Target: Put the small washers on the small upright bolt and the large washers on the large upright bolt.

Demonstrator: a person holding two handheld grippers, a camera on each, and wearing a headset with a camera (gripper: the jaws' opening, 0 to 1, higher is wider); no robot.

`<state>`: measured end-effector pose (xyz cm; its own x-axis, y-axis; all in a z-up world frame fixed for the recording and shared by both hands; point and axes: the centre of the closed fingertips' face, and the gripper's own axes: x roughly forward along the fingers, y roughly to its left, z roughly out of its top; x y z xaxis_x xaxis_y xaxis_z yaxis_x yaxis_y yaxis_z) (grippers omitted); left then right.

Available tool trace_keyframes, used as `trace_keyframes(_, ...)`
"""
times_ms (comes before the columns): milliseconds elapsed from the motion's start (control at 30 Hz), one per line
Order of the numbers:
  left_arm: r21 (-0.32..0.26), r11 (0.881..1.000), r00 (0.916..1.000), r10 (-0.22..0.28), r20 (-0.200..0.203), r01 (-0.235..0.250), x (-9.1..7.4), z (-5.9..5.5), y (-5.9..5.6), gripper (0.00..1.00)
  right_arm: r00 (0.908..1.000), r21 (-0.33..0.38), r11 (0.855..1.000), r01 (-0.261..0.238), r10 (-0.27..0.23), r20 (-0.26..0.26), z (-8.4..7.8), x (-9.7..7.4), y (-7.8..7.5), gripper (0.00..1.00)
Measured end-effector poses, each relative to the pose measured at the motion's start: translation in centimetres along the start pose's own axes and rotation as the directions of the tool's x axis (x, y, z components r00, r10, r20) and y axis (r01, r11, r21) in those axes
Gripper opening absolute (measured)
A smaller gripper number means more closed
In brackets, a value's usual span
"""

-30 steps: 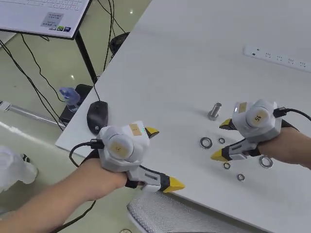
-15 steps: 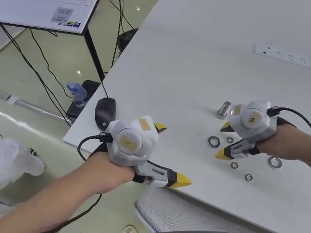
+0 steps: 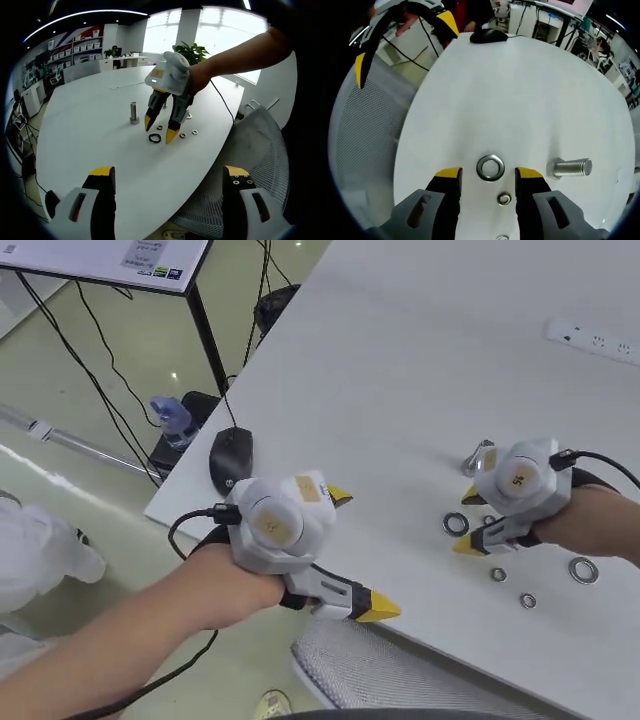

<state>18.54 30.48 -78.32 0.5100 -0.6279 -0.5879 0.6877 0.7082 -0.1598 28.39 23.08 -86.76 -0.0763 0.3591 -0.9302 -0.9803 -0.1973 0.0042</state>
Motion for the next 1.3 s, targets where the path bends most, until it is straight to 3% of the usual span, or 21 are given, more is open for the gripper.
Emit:
trace_keyframes(167, 0.000, 1.000, 1.0000, -0.001, -0.003, 0.001, -0.1, -0.3, 0.0, 0.88, 0.9997, -0.034, 0.999, 0.008, -0.009, -0.022, 0.0, 0.3, 0.2, 0.41)
trace_keyframes(600, 0.001, 1.000, 0.9998, 0.004, -0.018, -0.004, -0.8, -1.2, -0.2, 0.86, 0.9991, -0.042, 0.999, -0.010, 0.008, -0.040, 0.2, 0.3, 0.5, 0.36)
trace_keyframes(867, -0.003, 1.000, 1.0000, 0.000, -0.008, 0.000, -0.8, -0.8, -0.2, 0.85, 0.9967, -0.045, 0.999, -0.013, 0.009, -0.080, 0.0, 0.3, -0.1, 0.28)
trace_keyframes(1067, 0.000, 1.000, 1.0000, -0.001, -0.008, 0.001, -0.8, -0.8, -0.2, 0.83, 0.9922, -0.108, 0.994, -0.023, 0.010, -0.124, -0.1, 0.4, 0.1, 0.26)
trace_keyframes(1300, -0.006, 1.000, 1.0000, -0.006, 0.005, 0.006, -0.7, -0.4, -0.6, 0.82, 0.9903, -0.062, 0.998, -0.015, 0.006, -0.139, -0.1, 0.4, -0.2, 0.23)
